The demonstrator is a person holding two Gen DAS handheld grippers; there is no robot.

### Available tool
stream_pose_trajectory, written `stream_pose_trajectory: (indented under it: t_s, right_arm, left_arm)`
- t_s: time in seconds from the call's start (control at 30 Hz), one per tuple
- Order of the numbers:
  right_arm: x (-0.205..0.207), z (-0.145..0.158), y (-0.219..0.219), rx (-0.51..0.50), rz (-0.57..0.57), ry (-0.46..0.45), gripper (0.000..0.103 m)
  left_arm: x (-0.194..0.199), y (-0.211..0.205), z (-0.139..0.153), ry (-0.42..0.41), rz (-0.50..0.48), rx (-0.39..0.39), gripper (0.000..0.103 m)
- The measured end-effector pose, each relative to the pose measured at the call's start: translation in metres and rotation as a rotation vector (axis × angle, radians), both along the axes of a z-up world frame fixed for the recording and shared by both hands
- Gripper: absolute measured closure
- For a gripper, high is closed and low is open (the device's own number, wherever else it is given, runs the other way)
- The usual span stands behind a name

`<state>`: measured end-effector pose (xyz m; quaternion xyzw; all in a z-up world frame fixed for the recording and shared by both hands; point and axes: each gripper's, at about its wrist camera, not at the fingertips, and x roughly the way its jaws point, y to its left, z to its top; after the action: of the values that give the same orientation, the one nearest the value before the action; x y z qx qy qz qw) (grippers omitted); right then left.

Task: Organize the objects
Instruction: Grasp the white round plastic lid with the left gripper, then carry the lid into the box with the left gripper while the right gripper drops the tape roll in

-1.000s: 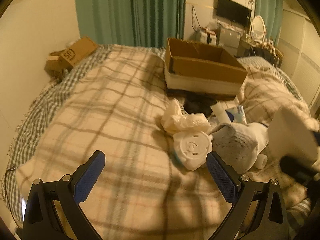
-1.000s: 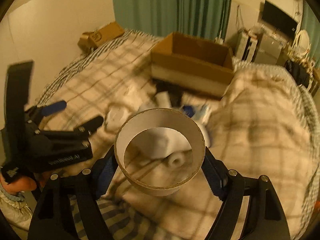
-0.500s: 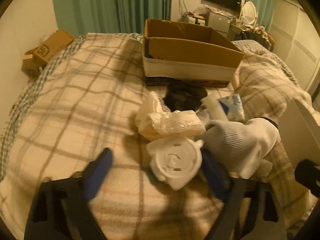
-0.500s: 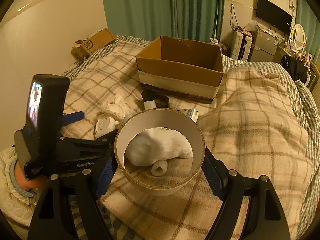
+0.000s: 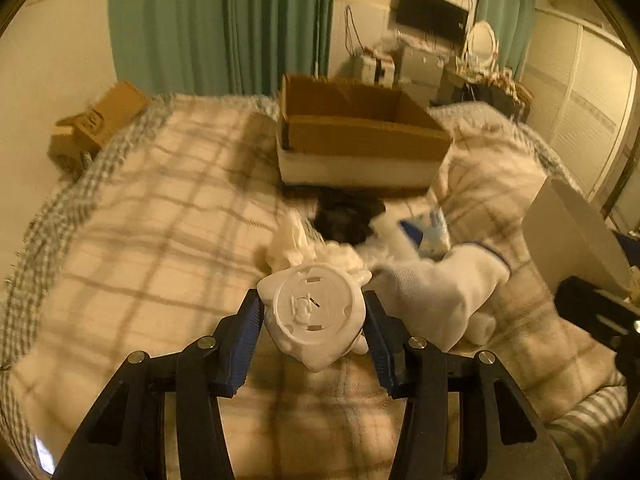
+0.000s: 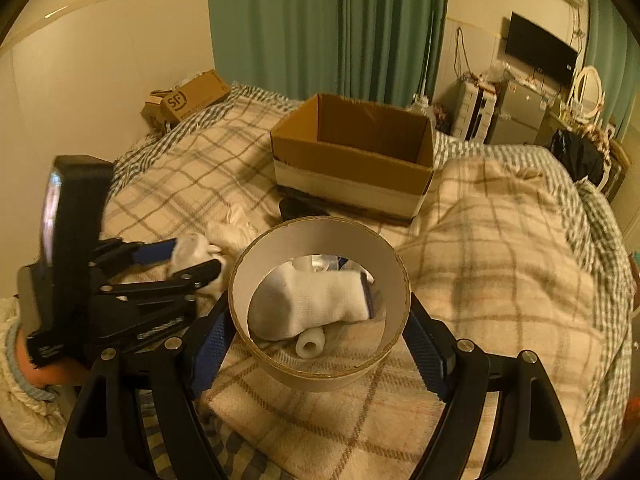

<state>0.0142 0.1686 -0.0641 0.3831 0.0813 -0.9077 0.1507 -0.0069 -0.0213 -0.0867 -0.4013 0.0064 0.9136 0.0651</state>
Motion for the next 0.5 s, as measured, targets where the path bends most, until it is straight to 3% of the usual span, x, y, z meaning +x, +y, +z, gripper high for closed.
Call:
stream_pose_trajectory:
  t_s: [0.23, 0.5]
  right_arm:
    - [0.011, 0.028, 0.0, 0.02, -0.001, 0.093, 0.024]
    - [-0.003, 0.074, 0.01, -0.008, 0.019, 0.183, 0.024]
  left_arm:
    - [0.011, -0.002, 0.055, 0.133, -0.005, -0.025, 0.052]
    - [-0.003, 0.016, 0.106, 0.263, -0.036, -0.062, 0.052]
